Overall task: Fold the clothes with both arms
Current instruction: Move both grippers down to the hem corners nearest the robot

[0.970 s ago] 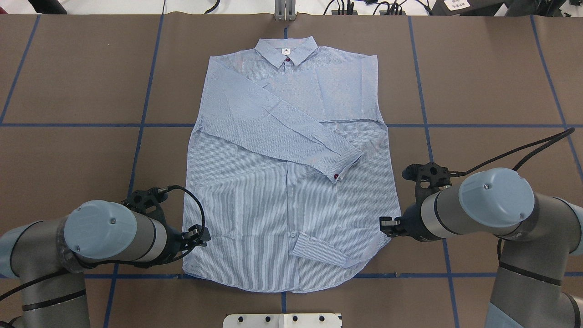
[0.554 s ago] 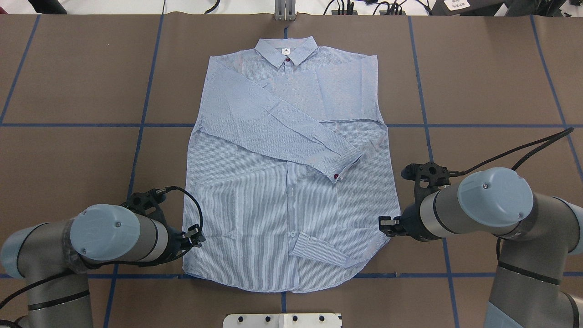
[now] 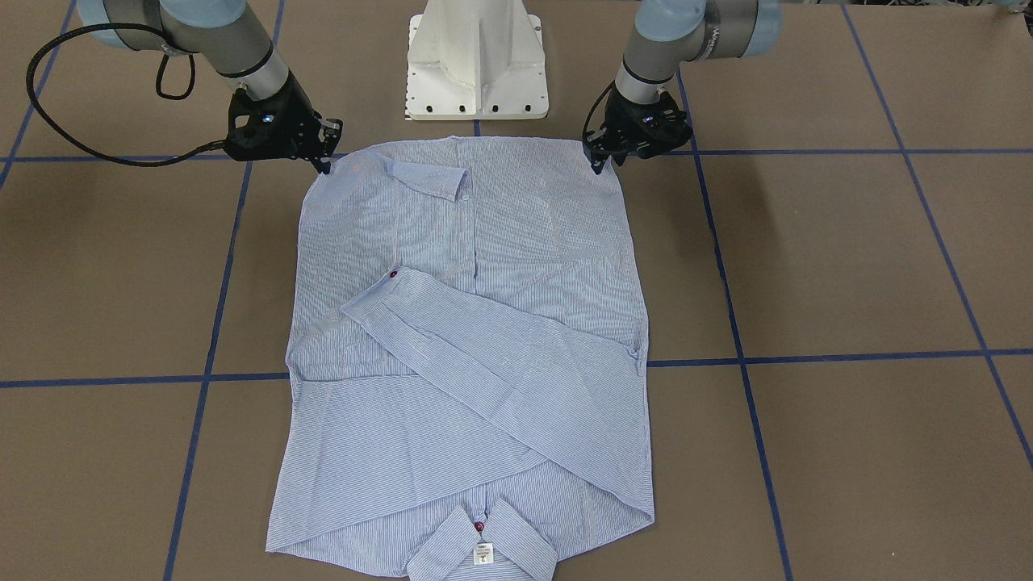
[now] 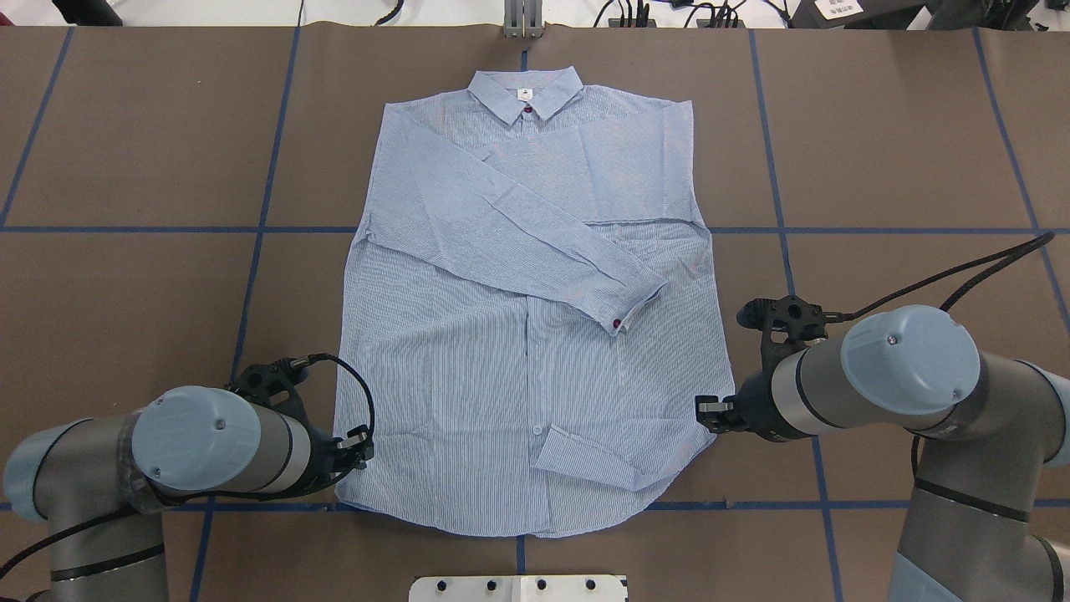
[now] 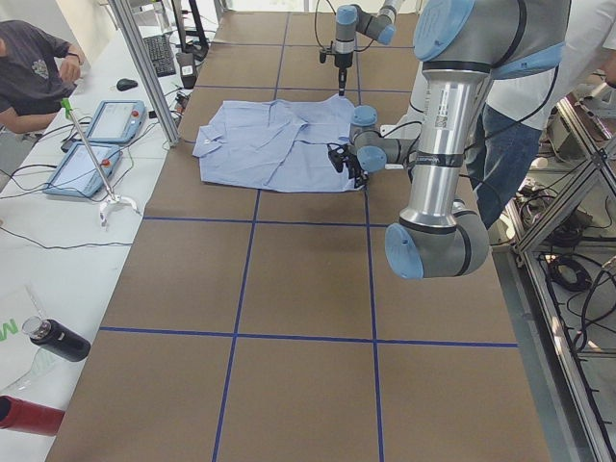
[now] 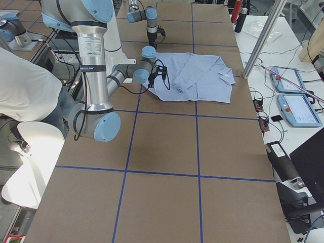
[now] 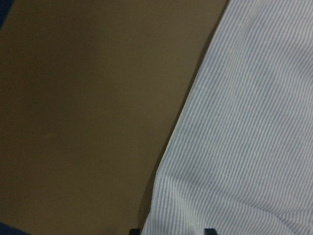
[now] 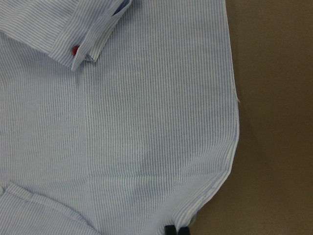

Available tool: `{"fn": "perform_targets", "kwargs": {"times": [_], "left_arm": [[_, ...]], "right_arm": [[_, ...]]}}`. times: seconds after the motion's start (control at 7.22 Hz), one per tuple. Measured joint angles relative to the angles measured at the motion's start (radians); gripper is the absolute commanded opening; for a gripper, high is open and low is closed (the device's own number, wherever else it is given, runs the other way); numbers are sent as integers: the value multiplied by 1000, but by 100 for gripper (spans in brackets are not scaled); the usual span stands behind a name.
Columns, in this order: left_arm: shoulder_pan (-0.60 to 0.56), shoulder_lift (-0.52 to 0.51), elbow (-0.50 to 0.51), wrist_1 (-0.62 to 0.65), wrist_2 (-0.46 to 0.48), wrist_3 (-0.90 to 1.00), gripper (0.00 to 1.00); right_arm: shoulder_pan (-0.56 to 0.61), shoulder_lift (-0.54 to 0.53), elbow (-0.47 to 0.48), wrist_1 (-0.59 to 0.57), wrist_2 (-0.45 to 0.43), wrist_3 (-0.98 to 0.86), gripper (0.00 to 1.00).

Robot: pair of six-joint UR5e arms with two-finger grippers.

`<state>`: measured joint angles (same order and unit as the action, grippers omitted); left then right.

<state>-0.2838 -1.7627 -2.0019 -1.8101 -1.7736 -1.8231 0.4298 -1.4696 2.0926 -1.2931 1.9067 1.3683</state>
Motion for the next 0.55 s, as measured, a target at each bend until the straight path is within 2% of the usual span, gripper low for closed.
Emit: {"fn": "perform_targets", "kwargs": {"times": [0.28, 0.55], "left_arm": [[17, 9, 0, 4, 0, -4, 48], [28, 10, 2, 5, -1, -6, 42]], "right_arm": [[-1, 0, 0, 0, 0, 0, 0], [1, 0, 2, 0, 0, 0, 0]]}}
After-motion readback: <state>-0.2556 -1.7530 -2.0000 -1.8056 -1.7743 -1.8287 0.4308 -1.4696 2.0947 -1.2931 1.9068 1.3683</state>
